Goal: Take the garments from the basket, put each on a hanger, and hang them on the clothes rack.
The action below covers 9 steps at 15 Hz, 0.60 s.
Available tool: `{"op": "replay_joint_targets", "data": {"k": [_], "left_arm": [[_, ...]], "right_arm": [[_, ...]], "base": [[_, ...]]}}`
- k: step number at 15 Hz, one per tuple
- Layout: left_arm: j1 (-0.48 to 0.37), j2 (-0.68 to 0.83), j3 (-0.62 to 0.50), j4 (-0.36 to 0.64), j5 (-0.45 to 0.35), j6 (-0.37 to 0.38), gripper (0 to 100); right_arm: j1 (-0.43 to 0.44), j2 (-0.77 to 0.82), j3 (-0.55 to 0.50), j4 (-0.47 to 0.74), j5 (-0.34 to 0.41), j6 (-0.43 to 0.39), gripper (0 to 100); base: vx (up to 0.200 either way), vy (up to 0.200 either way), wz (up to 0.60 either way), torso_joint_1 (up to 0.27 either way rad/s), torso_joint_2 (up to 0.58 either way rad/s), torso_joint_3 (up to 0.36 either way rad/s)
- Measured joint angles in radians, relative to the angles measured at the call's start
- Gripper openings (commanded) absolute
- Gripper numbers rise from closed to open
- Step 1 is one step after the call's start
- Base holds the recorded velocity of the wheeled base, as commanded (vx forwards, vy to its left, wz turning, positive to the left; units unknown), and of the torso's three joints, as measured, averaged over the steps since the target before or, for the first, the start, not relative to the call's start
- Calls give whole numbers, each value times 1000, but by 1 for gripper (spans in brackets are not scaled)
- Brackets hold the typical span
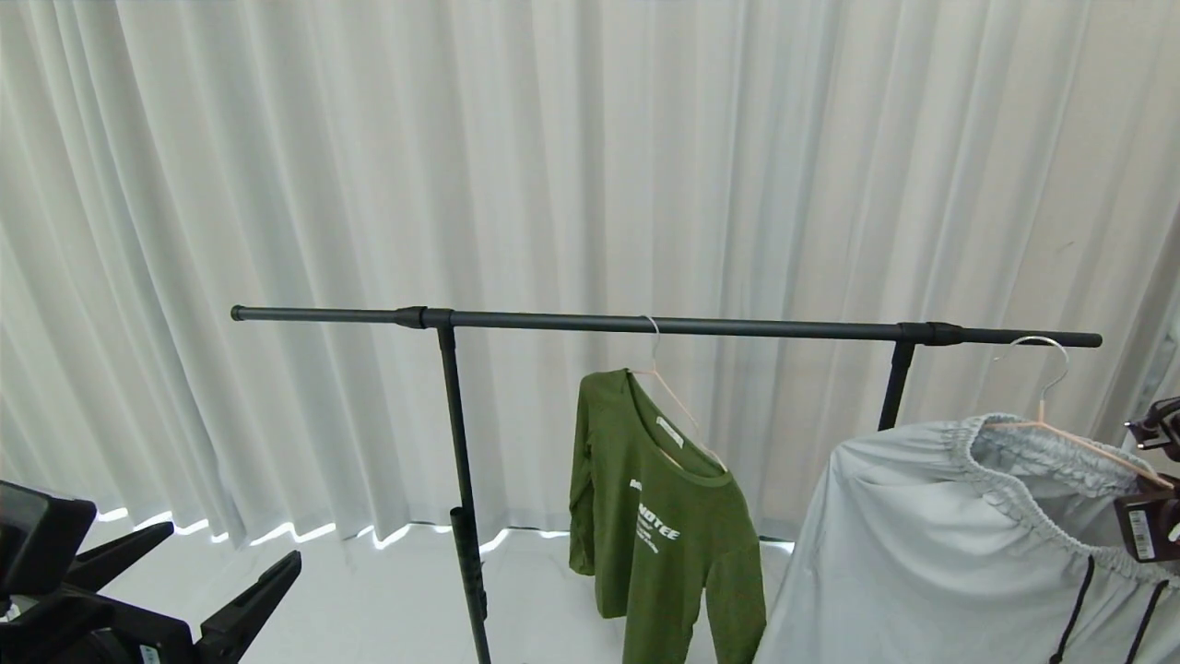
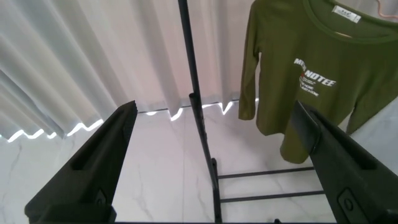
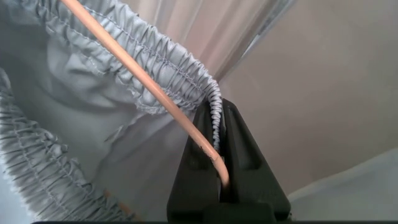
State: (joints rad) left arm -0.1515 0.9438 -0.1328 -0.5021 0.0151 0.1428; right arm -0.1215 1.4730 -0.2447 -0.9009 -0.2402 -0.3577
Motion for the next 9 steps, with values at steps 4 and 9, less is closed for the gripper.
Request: {"op": "replay_joint_targets", "data": {"k": [4,9], "left_arm": [[4,5,4,2,3,1,100],[13,8,6,3,3,1,100]], "right_arm": [[73,47,-20,0,0,21,0],[99,94,-48,0,-1,42,0]], "base": [[0,0,0,0,0,0],[0,0,0,0,0,0]]}}
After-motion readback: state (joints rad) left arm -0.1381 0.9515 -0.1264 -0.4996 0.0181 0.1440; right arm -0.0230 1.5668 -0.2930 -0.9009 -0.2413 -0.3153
